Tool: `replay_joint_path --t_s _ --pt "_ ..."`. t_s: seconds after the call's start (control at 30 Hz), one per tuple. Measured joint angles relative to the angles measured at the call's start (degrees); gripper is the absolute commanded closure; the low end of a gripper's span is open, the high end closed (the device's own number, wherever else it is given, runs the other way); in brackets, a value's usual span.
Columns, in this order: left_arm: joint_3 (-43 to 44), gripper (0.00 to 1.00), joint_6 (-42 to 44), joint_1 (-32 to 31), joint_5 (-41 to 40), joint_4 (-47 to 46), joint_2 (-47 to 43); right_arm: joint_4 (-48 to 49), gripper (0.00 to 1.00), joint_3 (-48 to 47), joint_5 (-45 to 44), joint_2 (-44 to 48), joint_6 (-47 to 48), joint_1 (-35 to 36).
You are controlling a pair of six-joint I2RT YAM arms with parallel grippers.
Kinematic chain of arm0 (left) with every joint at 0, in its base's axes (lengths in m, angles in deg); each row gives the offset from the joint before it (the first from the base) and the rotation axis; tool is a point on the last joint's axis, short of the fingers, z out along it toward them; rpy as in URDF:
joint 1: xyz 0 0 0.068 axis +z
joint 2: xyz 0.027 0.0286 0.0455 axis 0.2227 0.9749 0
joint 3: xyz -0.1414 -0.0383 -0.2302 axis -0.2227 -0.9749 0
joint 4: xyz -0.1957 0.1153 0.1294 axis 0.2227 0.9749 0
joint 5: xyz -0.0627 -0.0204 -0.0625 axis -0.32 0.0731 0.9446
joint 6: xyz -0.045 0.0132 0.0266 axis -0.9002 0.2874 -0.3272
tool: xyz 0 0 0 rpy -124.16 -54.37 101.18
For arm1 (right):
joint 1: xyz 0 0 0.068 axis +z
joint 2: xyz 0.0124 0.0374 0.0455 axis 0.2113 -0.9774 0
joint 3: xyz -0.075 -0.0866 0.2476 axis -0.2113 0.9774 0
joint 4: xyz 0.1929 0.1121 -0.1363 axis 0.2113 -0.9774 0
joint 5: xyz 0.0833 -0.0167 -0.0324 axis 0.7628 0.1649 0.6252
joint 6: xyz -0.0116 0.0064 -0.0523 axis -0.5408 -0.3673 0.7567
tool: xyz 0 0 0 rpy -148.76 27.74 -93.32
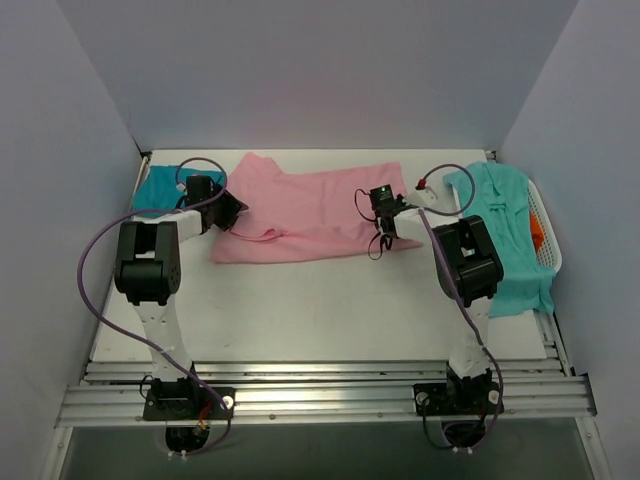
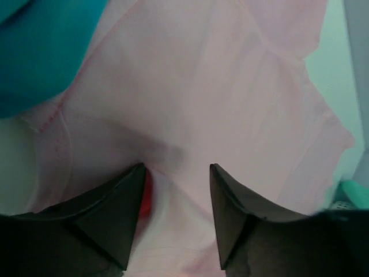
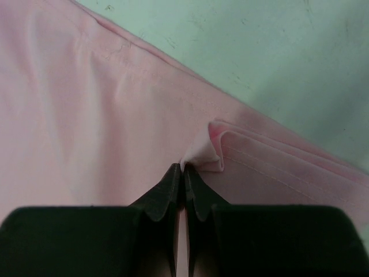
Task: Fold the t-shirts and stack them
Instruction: Fold the flattened tshirt in 1/3 of the way
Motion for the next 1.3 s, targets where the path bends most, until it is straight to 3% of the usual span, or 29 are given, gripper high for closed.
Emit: replay_joint_path --t_s 0.03,0.1,0.27,0.3,0.37,0.4,0.43,0.5,0.73,0.93,1.1,1.3 --pt "1.2 0.25 -0.5 0.9 2.2 -0.7 1.4 -0.3 1.0 -1.1 -0.2 -0.7 -0.2 -0.2" --pt "3.1 0.18 -0.4 1.8 4.7 -1.8 2.0 -1.4 1.0 -1.7 -0.2 -0.9 -0.6 -0.6" --pt "6.7 0.13 -0.3 2.8 8.4 -2.4 3.8 -4.2 1.0 -2.6 -0.5 -0.9 -1.0 -1.5" --pt "7.5 0.13 -0.5 2.8 8.9 -2.4 4.6 -4.7 0.95 -2.8 -0.5 -0.9 -0.9 -1.7" --pt "8.6 0.13 -1.1 3.1 10.1 -2.4 6.2 -5.7 0.55 -3.3 -0.6 -0.9 -1.1 -1.9" --pt "8.8 0.13 -1.6 3.3 10.8 -2.4 6.5 -6.3 0.22 -4.0 -0.8 -0.9 -0.9 -2.0" --pt "8.9 0.13 -1.9 3.6 11.3 -2.3 6.6 -6.9 0.12 -4.7 -1.1 -0.9 -0.9 -2.0" --pt "9.5 0.13 -2.1 4.2 11.4 -2.2 6.6 -8.1 0.0 -6.1 -1.8 -0.8 0.0 -2.3" --pt "9.7 0.13 -1.1 5.3 9.6 -1.7 3.1 -11.0 0.0 -7.2 -3.7 0.7 0.8 -4.6" --pt "3.5 0.13 0.0 5.3 8.5 -5.2 -8.5 -10.7 0.01 -3.3 -4.0 9.0 2.9 -4.8" --pt "-6.2 0.13 0.1 5.2 7.5 -8.5 -19.5 -4.0 0.04 -1.1 -1.6 15.7 8.2 2.4" --pt "-17.9 0.14 1.1 2.5 4.1 -12.1 -27.1 5.9 0.11 -1.9 7.5 14.9 14.2 14.3"
